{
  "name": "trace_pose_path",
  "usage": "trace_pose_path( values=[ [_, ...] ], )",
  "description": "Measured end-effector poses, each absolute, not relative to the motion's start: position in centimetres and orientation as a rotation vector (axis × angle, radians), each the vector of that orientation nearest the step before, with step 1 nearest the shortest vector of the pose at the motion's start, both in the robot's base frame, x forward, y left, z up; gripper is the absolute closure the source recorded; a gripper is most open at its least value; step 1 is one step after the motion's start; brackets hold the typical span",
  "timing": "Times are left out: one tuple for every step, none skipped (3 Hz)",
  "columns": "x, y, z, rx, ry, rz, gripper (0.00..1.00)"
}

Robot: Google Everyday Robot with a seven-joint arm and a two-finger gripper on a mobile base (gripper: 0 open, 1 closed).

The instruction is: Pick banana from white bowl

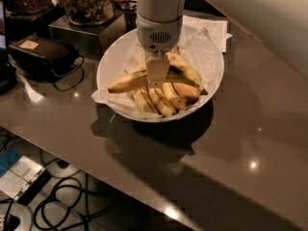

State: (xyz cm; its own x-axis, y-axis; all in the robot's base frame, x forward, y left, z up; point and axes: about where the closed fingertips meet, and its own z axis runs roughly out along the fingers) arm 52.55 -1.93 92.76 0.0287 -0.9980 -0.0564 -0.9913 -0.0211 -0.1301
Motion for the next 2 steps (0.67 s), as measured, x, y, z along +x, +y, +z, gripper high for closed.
trace_pose_path(
  values=[
    [51.9, -0.2, 94.4, -2.193, 2.039, -0.096, 1.00],
    [50.6, 1.4, 95.8, -2.237, 1.931, -0.096, 1.00]
  ],
)
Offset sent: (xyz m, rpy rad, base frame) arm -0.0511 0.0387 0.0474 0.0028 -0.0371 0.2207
